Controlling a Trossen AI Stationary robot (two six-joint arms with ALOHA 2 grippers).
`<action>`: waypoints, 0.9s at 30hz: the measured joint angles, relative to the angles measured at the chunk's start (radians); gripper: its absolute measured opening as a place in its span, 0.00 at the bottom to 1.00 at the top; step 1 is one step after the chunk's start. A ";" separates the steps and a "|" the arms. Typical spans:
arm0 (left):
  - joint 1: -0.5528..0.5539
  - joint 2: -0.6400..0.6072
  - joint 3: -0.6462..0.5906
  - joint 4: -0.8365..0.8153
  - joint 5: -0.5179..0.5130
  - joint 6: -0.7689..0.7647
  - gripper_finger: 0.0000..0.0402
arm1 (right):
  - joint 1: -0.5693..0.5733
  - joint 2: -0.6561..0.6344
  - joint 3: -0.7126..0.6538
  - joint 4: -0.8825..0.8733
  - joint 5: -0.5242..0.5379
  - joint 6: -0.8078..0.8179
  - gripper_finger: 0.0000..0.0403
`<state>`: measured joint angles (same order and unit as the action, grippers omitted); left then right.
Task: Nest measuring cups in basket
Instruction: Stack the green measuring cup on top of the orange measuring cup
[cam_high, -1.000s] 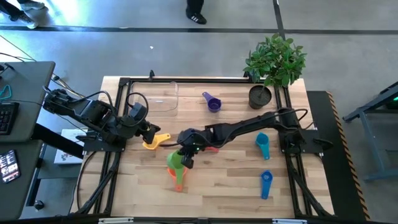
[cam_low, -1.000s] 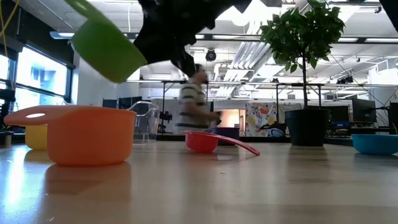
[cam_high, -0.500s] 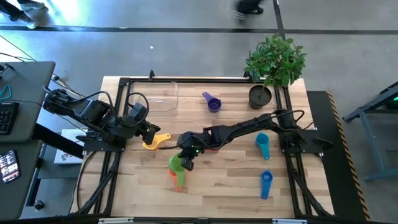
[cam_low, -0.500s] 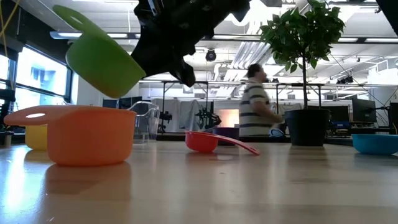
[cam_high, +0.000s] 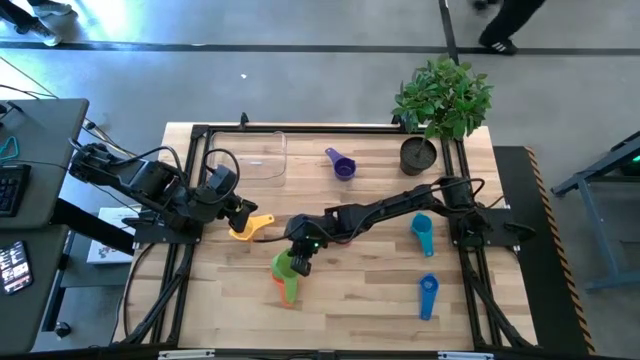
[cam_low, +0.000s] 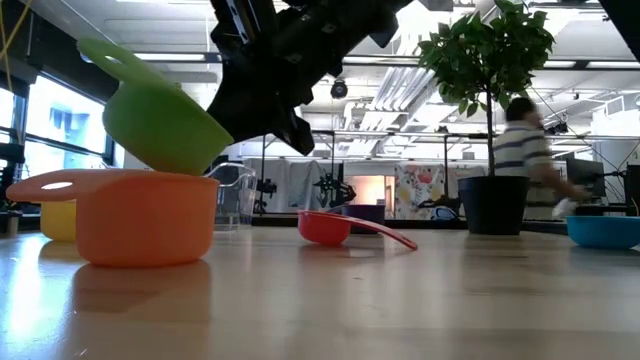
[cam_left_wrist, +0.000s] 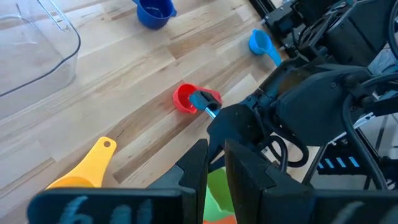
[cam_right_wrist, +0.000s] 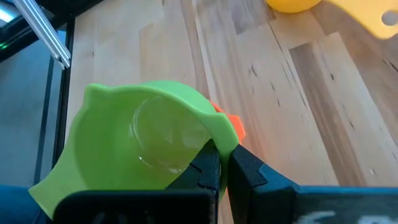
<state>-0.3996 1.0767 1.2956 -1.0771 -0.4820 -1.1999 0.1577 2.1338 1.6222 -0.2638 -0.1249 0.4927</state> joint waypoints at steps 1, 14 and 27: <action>0.000 0.000 0.000 0.000 0.000 0.000 0.12 | 0.000 0.000 0.000 0.001 0.000 0.000 0.00; 0.000 0.000 0.000 0.000 0.000 0.007 0.12 | 0.000 0.026 0.000 0.010 -0.027 -0.020 0.04; 0.000 0.000 0.000 -0.003 0.005 0.025 0.12 | 0.000 0.027 0.000 -0.001 -0.041 0.005 0.04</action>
<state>-0.3996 1.0771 1.2955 -1.0798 -0.4766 -1.1749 0.1581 2.1605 1.6218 -0.2645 -0.1658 0.4973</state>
